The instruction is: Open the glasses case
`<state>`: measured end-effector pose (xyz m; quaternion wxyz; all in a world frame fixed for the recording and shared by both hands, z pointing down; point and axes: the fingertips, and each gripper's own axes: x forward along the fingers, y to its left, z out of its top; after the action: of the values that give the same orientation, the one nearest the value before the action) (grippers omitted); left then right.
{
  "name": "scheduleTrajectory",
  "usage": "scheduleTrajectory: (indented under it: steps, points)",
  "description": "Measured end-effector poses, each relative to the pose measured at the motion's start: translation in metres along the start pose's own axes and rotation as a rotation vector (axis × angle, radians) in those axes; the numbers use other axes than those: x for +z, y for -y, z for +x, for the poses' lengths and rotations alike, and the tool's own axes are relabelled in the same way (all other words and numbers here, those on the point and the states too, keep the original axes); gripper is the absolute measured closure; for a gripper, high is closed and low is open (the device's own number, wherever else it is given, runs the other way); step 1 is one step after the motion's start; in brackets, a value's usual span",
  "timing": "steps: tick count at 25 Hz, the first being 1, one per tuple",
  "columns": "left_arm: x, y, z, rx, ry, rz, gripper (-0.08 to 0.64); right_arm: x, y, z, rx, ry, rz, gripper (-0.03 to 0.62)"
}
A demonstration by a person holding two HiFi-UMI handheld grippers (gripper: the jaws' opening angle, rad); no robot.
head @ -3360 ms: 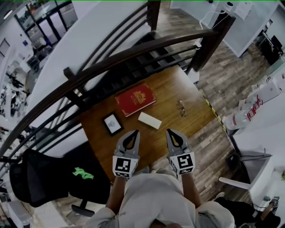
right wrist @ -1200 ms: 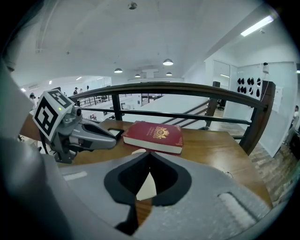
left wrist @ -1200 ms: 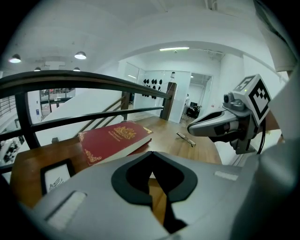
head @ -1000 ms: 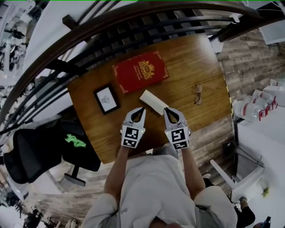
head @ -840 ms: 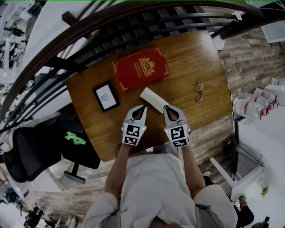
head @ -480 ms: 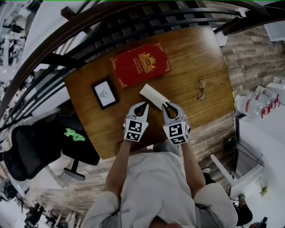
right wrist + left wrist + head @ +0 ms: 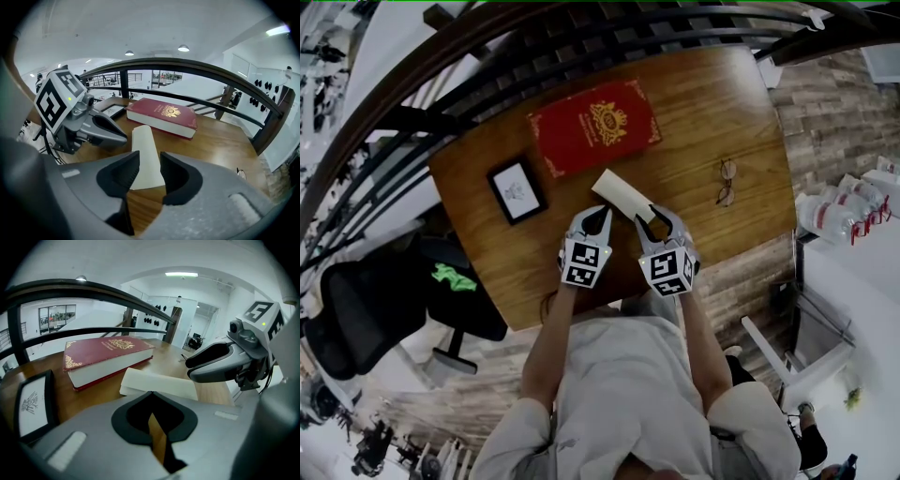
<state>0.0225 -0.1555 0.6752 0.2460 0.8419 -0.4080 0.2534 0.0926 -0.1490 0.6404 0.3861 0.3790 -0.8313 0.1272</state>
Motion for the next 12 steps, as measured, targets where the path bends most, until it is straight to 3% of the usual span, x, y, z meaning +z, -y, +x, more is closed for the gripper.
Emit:
scheduleTrajectory:
  steps: [12]
  points:
    - [-0.005, -0.008, 0.01, 0.01, -0.018, -0.009, 0.54, -0.015, -0.009, 0.022, 0.037, -0.07, -0.037, 0.351]
